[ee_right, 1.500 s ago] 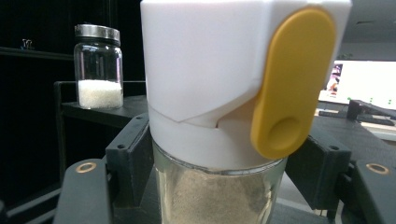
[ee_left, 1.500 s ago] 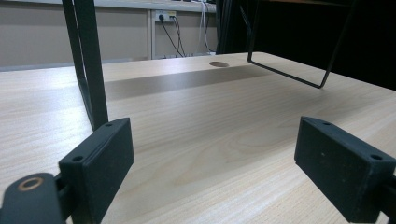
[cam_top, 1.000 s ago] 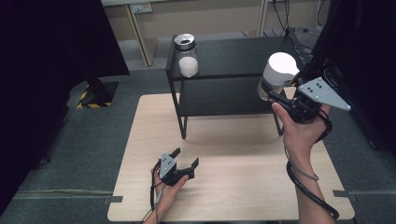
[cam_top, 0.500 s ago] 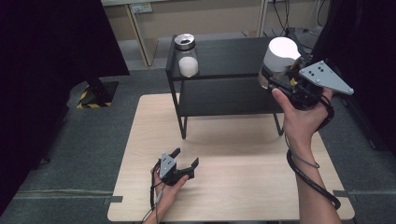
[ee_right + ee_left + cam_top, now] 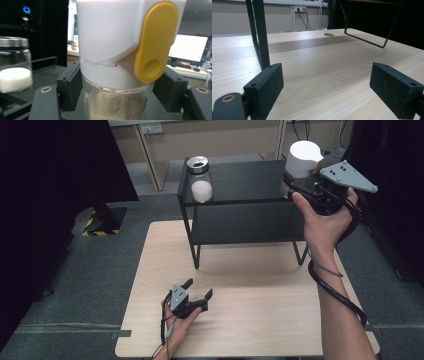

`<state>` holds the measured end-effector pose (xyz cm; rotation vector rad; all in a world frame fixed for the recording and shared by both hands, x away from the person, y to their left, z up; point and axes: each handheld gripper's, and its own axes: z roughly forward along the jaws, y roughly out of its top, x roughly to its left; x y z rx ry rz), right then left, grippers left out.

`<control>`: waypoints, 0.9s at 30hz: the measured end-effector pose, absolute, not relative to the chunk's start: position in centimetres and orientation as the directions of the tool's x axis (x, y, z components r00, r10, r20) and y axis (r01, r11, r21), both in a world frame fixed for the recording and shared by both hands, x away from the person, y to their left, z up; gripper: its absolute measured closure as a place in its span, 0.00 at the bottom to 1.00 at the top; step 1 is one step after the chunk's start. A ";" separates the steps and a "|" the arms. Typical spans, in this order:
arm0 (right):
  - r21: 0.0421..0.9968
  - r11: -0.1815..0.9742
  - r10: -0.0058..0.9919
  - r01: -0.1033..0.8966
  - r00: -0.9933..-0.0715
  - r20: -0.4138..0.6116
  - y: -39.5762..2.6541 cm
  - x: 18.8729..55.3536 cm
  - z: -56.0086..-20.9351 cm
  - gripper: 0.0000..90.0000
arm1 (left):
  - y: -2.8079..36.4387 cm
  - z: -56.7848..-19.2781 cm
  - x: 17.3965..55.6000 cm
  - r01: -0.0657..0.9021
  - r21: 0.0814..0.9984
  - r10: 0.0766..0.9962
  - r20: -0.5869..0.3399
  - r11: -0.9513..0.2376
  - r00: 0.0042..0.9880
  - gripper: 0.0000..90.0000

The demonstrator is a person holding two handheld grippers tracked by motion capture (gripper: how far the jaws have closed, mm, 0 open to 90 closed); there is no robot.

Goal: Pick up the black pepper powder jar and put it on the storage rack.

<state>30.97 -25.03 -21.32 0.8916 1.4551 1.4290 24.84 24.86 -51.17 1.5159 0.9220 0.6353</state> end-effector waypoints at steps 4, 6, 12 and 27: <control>0.995 0.085 0.941 -0.057 -0.325 -0.100 -25.1 32.1 -20.8 0.34 | 24.9 -51.2 24.8 0.195 0.981 0.835 -0.114 0.008 0.538 0.13; 0.995 0.085 0.945 -0.044 -0.312 -0.095 -25.1 32.6 -20.7 0.34 | 24.9 -51.2 24.9 0.196 0.981 0.835 -0.116 0.010 0.538 0.13; 0.997 0.071 0.956 -0.010 -0.284 -0.071 -25.2 33.9 -20.6 0.34 | 24.9 -51.2 24.9 0.196 0.981 0.835 -0.112 0.006 0.539 0.13; 0.998 0.059 0.965 0.022 -0.258 -0.052 -25.3 35.3 -21.0 0.34 | 24.9 -51.2 24.9 0.196 0.981 0.835 -0.113 0.006 0.539 0.13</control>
